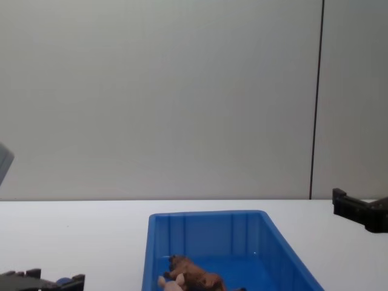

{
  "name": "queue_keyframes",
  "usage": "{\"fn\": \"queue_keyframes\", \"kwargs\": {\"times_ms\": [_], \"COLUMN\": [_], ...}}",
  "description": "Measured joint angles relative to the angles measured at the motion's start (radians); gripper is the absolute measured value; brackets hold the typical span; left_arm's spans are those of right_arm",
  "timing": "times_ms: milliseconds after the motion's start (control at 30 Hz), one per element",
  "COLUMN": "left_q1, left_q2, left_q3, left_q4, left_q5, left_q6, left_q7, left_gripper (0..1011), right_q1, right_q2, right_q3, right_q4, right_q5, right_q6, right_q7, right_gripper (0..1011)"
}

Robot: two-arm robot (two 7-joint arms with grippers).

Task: Pick up the two dolls from the table and place them into the box.

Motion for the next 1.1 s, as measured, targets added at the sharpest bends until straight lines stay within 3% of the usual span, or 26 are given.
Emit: {"fn": "queue_keyframes", "kwargs": {"times_ms": [33, 167, 233, 267, 467, 800, 1100], "left_q1": [0.001, 0.003, 0.003, 0.003, -0.001, -0.008, -0.01], "left_q2": [0.0, -0.001, -0.002, -0.003, -0.009, -0.019, -0.019], "left_q3": [0.0, -0.003, -0.004, -0.005, -0.007, -0.009, -0.015], "left_q4": [0.004, 0.023, 0.033, 0.037, 0.069, 0.095, 0.076], "left_q5": [-0.002, -0.007, -0.01, -0.01, -0.011, -0.005, 0.012], "left_q6": [-0.004, -0.023, -0.034, -0.036, -0.07, -0.11, -0.149], "left_q7": [-0.003, -0.017, -0.027, -0.029, -0.061, -0.104, -0.135], "left_gripper": [715, 645, 531, 531, 314, 235, 185], "right_q1": [0.0, 0.0, 0.0, 0.0, 0.0, 0.0, 0.0], "right_q2": [0.0, 0.0, 0.0, 0.0, 0.0, 0.0, 0.0], "right_q3": [0.0, 0.0, 0.0, 0.0, 0.0, 0.0, 0.0], "right_q4": [0.0, 0.0, 0.0, 0.0, 0.0, 0.0, 0.0], "right_q5": [0.0, 0.0, 0.0, 0.0, 0.0, 0.0, 0.0], "right_q6": [0.0, 0.0, 0.0, 0.0, 0.0, 0.0, 0.0], "right_q7": [0.0, 0.0, 0.0, 0.0, 0.0, 0.0, 0.0], "right_gripper": [1001, 1001, 1001, 1001, 1001, 1001, 1001]}}
